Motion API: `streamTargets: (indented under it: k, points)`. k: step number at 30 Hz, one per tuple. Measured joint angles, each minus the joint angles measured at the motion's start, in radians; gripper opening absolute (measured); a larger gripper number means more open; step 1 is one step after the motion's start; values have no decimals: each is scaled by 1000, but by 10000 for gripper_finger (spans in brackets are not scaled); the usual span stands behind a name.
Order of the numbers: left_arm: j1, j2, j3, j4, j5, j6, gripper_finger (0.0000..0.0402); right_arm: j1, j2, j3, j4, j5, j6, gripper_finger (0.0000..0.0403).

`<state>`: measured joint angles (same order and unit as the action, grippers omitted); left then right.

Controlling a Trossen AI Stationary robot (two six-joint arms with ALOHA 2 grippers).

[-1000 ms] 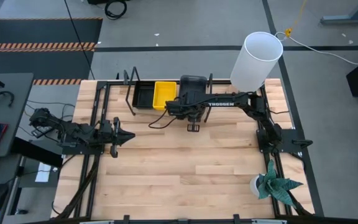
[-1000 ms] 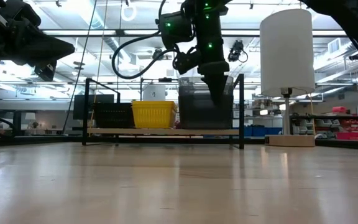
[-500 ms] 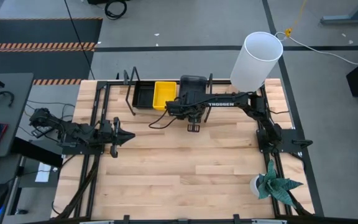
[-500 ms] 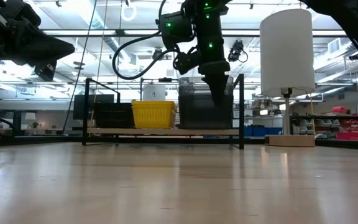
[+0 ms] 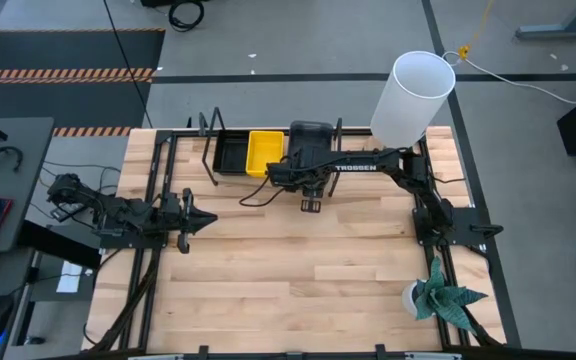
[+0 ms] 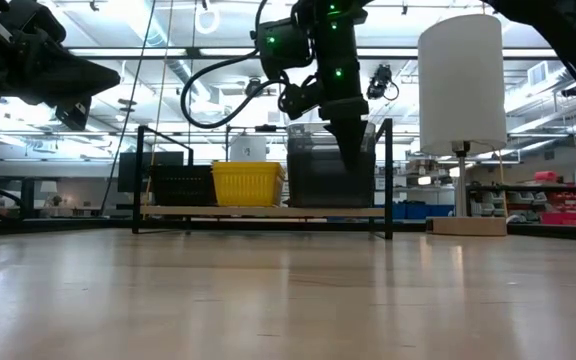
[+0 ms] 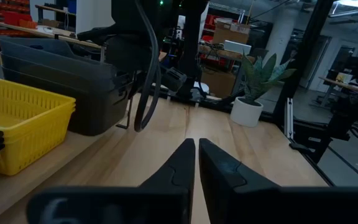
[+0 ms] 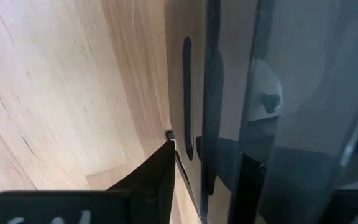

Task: Stack baskets on shelf by color
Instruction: Put the stacked black bin on the shelf

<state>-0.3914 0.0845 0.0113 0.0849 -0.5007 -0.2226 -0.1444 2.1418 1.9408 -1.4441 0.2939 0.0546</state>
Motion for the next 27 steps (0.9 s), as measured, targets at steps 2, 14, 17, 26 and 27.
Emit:
streamTargets:
  k: [2, 14, 17, 26, 27]
  points:
    - [0, 0, 0, 0, 0, 0, 31, 0, 0, 0, 0, 0, 3, 117]
    - [0, 0, 0, 0, 0, 0, 26, 0, 0, 0, -15, -1, 23, 132]
    - [0, 0, 0, 0, 0, 0, 27, 0, 0, 0, -15, -1, 23, 144]
    - [0, 0, 0, 0, 0, 0, 34, 0, 0, 0, -18, -1, 23, 181]
    - [0, 0, 0, 0, 0, 0, 32, 0, 0, 0, -18, -1, 22, 184]
